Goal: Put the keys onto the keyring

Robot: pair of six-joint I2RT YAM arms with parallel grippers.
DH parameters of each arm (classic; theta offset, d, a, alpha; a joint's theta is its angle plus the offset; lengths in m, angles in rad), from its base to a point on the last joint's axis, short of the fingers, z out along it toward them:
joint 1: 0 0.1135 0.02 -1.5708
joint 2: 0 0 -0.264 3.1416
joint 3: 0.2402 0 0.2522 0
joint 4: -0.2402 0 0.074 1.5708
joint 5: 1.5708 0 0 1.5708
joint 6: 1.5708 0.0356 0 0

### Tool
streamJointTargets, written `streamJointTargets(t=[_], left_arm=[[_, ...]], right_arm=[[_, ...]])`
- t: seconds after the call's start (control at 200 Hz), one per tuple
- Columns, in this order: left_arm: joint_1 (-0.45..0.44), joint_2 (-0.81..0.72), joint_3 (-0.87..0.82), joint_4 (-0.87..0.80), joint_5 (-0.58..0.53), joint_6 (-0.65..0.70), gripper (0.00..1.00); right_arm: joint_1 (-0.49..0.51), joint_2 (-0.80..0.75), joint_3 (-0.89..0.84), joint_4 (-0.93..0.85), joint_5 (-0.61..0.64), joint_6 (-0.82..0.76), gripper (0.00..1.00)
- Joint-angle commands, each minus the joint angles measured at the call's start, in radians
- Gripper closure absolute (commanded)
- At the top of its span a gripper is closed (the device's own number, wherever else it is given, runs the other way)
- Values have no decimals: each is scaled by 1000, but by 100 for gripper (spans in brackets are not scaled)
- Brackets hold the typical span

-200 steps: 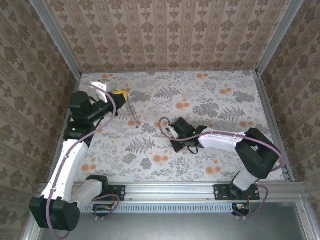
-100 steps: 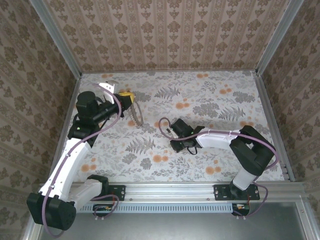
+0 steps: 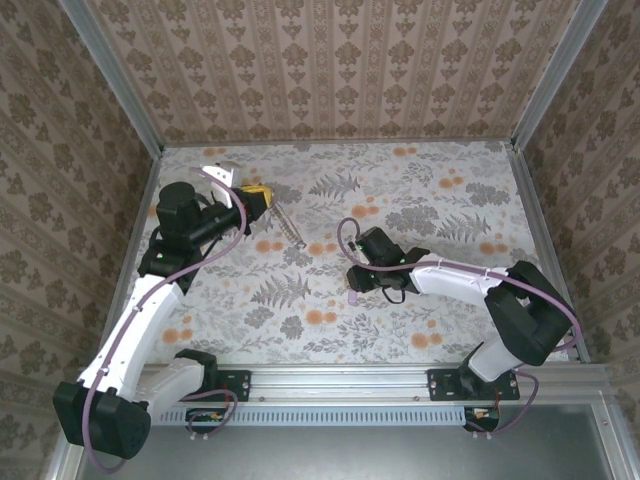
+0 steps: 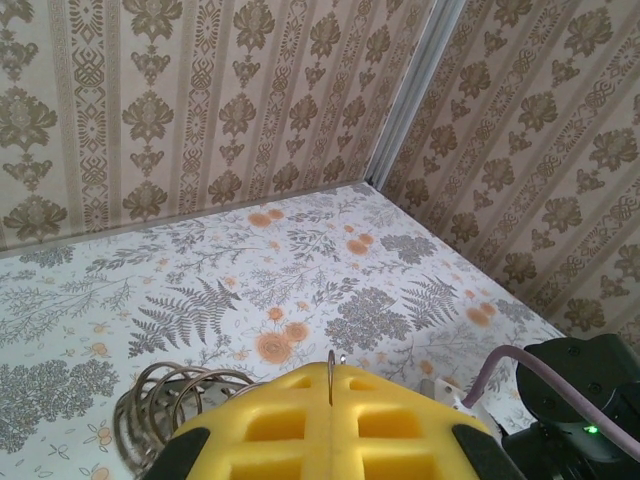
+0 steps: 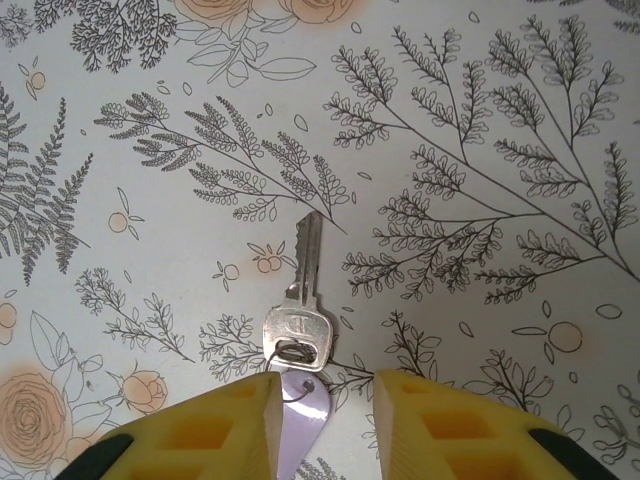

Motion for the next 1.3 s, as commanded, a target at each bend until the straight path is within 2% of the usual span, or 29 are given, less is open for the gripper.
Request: streamJointTargets(t=[0.0, 0.18, 0.51, 0.85, 1.29], left_arm=[[-6, -2, 35, 33, -8, 24, 100], [-7, -2, 33, 33, -10, 26, 100], [-8, -2, 37, 34, -13, 29, 100], [-8, -3, 33, 32, -15, 32, 100], [-8, 7, 33, 36, -16, 37, 100]], right_arm=[[3, 1, -21, 9, -26, 53, 68], [25, 32, -9, 18, -34, 53, 68], [72, 103, 62, -56, 93, -23, 69], [75, 139, 94, -57, 91, -44, 74], [80, 168, 100, -56, 94, -55, 74]])
